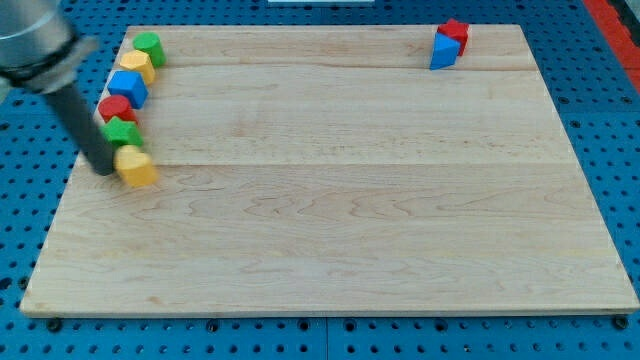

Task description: Push the yellow heart towards top right

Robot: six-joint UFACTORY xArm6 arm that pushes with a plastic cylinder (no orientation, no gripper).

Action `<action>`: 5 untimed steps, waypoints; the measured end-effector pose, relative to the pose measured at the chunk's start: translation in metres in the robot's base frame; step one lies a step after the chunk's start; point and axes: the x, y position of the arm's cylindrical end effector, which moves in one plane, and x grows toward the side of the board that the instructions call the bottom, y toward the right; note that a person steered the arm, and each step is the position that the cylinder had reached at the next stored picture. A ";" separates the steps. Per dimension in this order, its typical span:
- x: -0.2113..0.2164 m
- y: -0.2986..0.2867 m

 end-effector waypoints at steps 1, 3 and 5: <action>-0.003 0.066; 0.030 0.090; -0.056 0.265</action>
